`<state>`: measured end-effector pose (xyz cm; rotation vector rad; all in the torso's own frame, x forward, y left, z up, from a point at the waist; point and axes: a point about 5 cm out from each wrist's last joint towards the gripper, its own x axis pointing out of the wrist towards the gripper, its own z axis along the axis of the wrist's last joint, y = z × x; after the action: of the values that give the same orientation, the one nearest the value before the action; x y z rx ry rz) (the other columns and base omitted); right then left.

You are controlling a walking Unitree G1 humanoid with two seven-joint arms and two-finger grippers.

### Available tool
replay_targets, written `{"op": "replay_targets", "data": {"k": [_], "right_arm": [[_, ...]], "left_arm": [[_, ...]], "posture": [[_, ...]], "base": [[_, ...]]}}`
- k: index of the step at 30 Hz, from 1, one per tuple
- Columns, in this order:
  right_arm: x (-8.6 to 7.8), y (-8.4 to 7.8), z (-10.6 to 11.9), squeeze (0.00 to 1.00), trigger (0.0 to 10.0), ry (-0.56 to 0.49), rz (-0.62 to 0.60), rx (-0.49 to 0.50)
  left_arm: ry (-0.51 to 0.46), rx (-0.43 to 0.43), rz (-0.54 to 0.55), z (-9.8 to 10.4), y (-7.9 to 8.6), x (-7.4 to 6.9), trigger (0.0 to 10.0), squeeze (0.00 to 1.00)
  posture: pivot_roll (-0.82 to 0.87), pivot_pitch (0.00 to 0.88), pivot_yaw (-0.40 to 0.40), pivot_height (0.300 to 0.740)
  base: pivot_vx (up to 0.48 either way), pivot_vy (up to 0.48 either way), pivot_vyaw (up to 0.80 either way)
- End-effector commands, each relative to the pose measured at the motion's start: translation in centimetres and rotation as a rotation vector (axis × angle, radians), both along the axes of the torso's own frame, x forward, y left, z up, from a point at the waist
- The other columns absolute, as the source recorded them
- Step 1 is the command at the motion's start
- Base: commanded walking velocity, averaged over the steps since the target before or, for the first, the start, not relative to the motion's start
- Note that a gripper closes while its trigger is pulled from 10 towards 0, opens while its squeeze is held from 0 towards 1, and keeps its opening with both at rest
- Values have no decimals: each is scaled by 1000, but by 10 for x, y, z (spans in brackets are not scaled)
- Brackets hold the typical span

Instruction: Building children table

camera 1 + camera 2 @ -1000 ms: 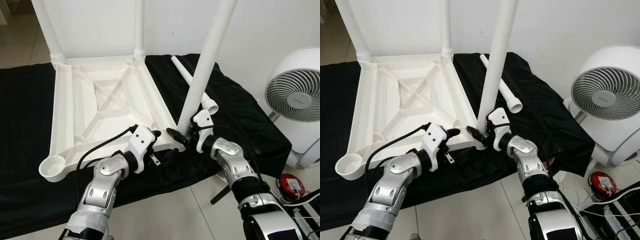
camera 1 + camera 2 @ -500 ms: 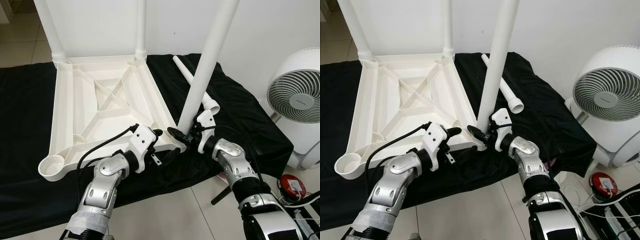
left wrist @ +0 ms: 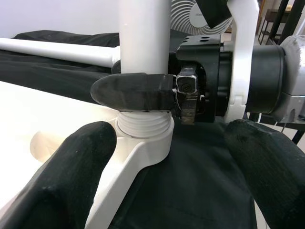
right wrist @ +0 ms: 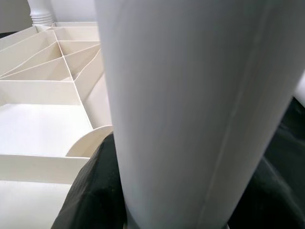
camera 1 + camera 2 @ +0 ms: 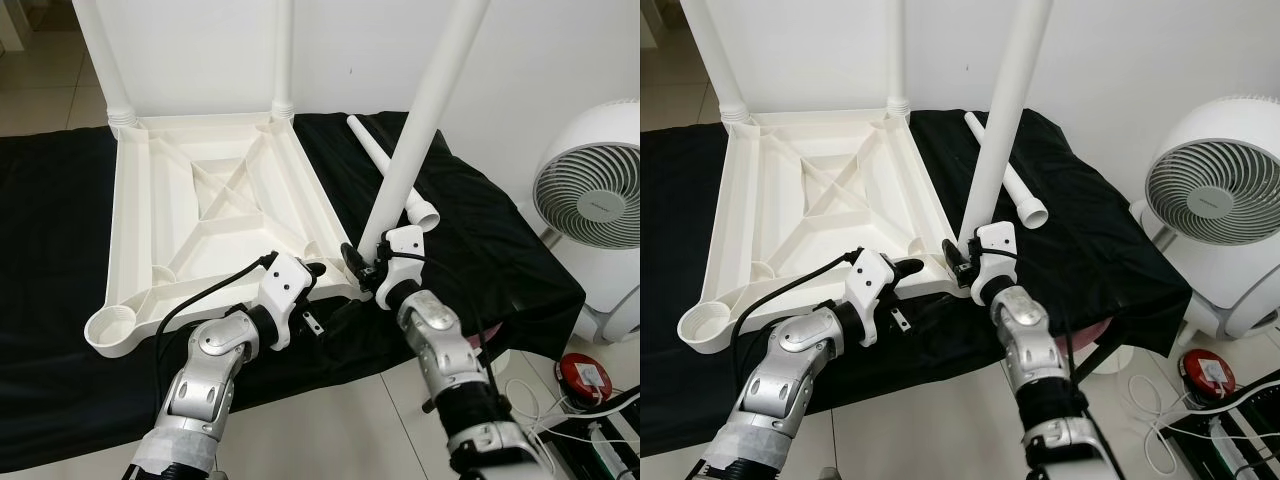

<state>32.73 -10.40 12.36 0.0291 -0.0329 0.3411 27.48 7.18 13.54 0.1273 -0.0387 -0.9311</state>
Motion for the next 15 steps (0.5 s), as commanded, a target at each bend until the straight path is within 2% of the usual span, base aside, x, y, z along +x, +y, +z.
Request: {"op": "replay_targets", "data": {"k": [1,2,3,7,8,15], "right_arm": [[-8,1,-19,0,10000,89,-98,11],[-8,1,-19,0,10000,89,-98,11],[-12,4,-20,0,10000,95,-148,26],[-12,4,-20,0,10000,96,-152,25],[-12,3,-18,1000,10000,91,-158,32],[-19,-8,-6,1000,10000,24,-166,58]], "left_arm": [[-11,2,139,0,3,4,10000,0],[-11,2,139,0,3,4,10000,0],[-13,0,142,1,3,5,10000,0],[-13,-1,143,1,3,5,10000,0],[-13,-1,143,1,3,5,10000,0],[-9,0,138,0,3,3,10000,0]], "posture": [[-1,0,-87,740],[-1,0,-87,740],[-1,0,-86,740],[-1,0,-86,740],[-3,0,-85,740],[-4,0,-86,740]], "base": [[0,0,0],[0,0,0],[0,0,0],[0,0,0],[0,0,0],[0,0,0]]}}
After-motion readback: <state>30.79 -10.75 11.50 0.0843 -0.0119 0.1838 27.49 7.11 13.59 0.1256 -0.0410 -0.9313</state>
